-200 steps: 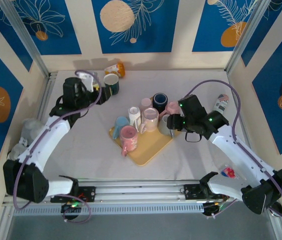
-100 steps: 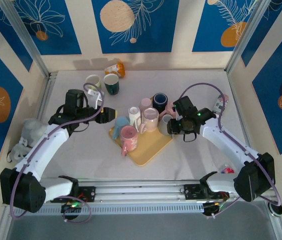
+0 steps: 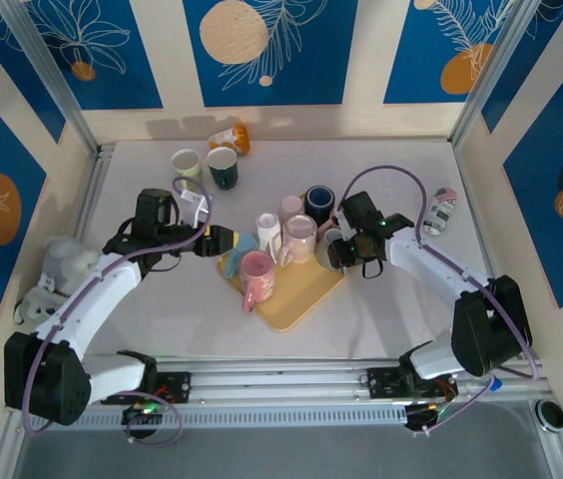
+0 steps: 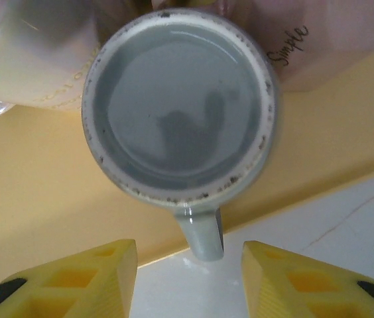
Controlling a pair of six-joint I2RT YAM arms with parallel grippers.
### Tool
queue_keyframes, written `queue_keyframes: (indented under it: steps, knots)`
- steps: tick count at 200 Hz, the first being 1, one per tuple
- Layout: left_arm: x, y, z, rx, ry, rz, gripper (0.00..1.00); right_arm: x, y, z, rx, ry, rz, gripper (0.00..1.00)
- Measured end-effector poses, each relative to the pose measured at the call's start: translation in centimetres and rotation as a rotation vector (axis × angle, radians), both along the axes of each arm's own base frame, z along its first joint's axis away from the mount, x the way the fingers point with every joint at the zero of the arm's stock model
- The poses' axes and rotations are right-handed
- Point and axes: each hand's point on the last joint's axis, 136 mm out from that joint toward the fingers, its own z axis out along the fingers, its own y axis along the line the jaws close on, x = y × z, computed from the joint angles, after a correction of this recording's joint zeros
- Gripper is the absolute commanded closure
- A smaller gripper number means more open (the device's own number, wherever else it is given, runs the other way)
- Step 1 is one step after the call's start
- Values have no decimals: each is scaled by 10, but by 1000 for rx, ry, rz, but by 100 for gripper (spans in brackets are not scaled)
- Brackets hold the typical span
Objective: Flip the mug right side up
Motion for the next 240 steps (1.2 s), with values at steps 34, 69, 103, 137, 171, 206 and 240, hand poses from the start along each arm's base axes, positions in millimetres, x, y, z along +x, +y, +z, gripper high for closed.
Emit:
queue_keyframes:
  steps: [34, 69, 103, 137, 171, 206, 240]
  knots:
    - [1, -1, 1, -5, -8, 1, 39, 5, 3, -11, -9, 14, 18, 56]
    - [4, -1, 5, -15, -27, 4, 39, 5, 3, -27, -28, 55, 18, 56]
    - [6, -2, 7, -26, -32, 12, 39, 4, 2, -39, -45, 90, 19, 58]
    - [6, -3, 7, -28, -35, 10, 39, 4, 2, -41, -50, 94, 29, 64]
    - [5, -3, 7, -27, -35, 9, 39, 4, 4, -41, -56, 97, 44, 76]
    - [6, -3, 8, -29, -38, 9, 39, 4, 8, -38, -57, 97, 46, 95]
    - [6, -3, 8, -35, -33, 14, 39, -2, 8, -37, -71, 114, 44, 100]
